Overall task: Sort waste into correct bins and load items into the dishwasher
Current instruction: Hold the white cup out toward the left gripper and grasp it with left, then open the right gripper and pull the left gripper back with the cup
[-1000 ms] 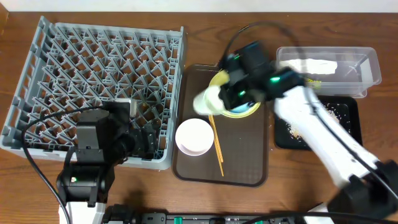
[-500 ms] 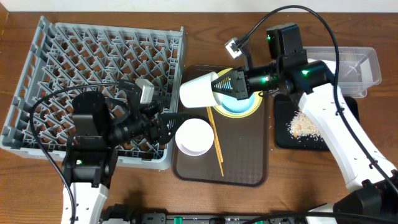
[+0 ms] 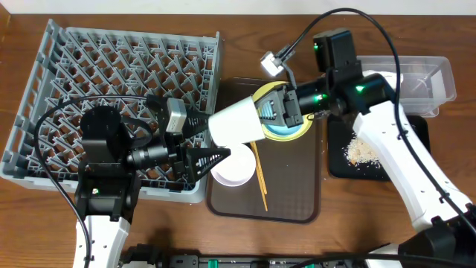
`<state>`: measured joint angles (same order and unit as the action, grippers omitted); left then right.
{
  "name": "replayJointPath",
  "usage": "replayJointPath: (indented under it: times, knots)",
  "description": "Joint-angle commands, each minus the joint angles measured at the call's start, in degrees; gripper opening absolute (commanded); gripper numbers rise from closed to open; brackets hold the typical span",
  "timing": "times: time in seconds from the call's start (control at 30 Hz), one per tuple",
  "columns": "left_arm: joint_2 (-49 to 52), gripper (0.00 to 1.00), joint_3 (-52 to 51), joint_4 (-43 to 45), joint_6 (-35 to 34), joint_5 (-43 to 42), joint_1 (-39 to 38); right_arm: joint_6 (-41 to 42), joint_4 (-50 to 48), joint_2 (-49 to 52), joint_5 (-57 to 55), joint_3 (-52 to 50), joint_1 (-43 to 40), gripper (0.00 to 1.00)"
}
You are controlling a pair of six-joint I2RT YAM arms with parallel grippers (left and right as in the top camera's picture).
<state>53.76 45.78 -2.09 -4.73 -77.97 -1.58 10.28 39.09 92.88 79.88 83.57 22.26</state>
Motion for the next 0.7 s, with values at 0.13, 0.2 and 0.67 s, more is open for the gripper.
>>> replayJointPath:
  times: [0.13,0.2,0.67]
  knots:
    - [-0.13,0.88,1.07,2.99,-1.31,-5.22,0.22,0.42,-0.15,0.07,2.86,0.15,2.27,0.01]
    - [-0.13,0.87,1.07,3.87,-2.38,-5.22,0.20,0.42,-0.15,0.07,2.67,0.15,2.69,0.01]
    - [-0.13,0.84,1.07,5.68,-4.39,-5.20,-1.62,0.92,-1.03,0.07,1.79,0.15,5.16,0.01]
